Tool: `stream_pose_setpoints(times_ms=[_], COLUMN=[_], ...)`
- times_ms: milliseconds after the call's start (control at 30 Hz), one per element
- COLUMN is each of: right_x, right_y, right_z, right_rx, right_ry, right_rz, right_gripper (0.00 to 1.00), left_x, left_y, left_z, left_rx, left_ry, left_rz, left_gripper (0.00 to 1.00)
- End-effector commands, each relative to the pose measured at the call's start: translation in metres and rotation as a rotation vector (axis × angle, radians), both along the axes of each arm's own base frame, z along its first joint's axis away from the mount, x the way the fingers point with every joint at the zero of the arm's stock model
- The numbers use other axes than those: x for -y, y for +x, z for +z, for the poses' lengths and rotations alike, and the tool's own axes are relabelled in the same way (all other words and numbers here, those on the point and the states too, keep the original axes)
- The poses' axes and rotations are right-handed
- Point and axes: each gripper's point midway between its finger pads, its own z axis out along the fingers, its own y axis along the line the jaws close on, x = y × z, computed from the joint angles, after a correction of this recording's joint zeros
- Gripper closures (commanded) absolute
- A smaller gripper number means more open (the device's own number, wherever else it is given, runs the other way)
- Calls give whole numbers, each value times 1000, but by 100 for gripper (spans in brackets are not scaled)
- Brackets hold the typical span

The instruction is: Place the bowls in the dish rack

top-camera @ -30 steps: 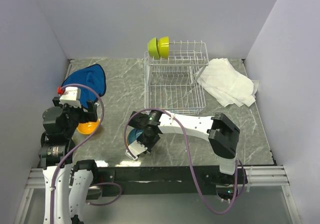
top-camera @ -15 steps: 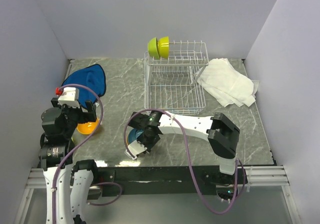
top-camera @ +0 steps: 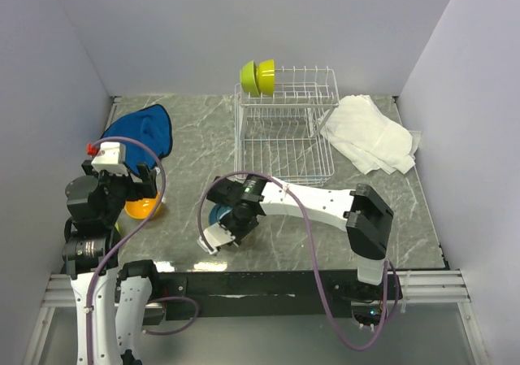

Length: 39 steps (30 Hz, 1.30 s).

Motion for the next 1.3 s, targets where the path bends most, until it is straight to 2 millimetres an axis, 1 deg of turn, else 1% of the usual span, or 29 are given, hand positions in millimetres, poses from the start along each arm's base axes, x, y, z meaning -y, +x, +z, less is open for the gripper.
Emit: stream_pose_setpoints(times_ms=[0,67,133,167,267,333,367,400,467,500,533,600,633,667,700,733,800,833,867,900,933,967,1000,1033,1067,1133,1167,1233,1267], right_x=[-21,-23,-31,-31,-46,-48,-48,-43,-36,-30,-19,-1,19,31,40,69,86,92,108,112,116,128,133,138,146,154,158,165,165], right_y=[5,6,7,12,17,37,37,55,64,68,92,111,138,149,157,179,205,205,218,228,230,242,249,255,273,283,296,305,311], right_z=[73,83,102,109,163,218,237,269,305,327,351,382,407,419,440,447,448,457,459,458,458,453,452,450,440,436,425,417,404], right_rx=[43,41,23,-9,-125,-167,-243,-242,-334,-373,-419,-482,-538,-579,-608,-745,-807,-875,-884,-895,-974,-989,-993,-1046,-1067,-1110,-1145,-1196,-1224], right_ry=[186,207,279,306,468,646,700,801,899,959,1051,1156,1256,1304,1394,1432,1470,1483,1508,1523,1514,1533,1555,1558,1567,1583,1587,1593,1581], right_rz=[-57,-97,-133,-206,-344,-432,-488,-530,-611,-621,-704,-760,-847,-876,-824,-944,-995,-963,-979,-955,-970,-996,-971,-994,-1029,-1042,-1081,-1112,-1130], right_gripper=[100,100,100,100,100,100,100,100,100,100,100,100,100,100,100,100,100,100,100,100,100,100,100,100,100,100,100,100,100], left_x=[4,5,5,5,3,2,2,2,4,5,7,12,19,20,21,23,33,36,43,43,44,46,45,42,37,29,26,17,14], left_y=[2,2,3,2,4,7,8,11,15,20,25,37,42,49,61,66,81,85,88,98,103,106,113,116,124,127,133,135,141], left_z=[33,34,38,41,46,48,50,49,52,47,50,42,41,42,36,34,33,33,39,30,26,33,18,16,14,4,3,-3,-1], left_rx=[99,104,113,120,131,136,140,139,156,146,163,136,129,133,96,84,53,46,49,9,-11,-8,-61,-74,-92,-142,-161,-202,-209], left_ry=[-15,-21,-21,-18,-5,-7,-12,-19,-45,-60,-85,-119,-141,-149,-166,-177,-195,-194,-197,-203,-203,-193,-171,-150,-129,-58,-41,13,30], left_rz=[-16,-18,-18,-18,-14,-11,-7,-7,-16,-21,-27,-55,-91,-104,-117,-135,-212,-240,-290,-305,-318,-344,-356,-357,-342,-339,-336,-319,-317], left_gripper=[3,3,3,3,3,3,3,3,3,3,3,3,3,3,3,3,3,3,3,3,3,3,3,3,3,3,3,3,3])
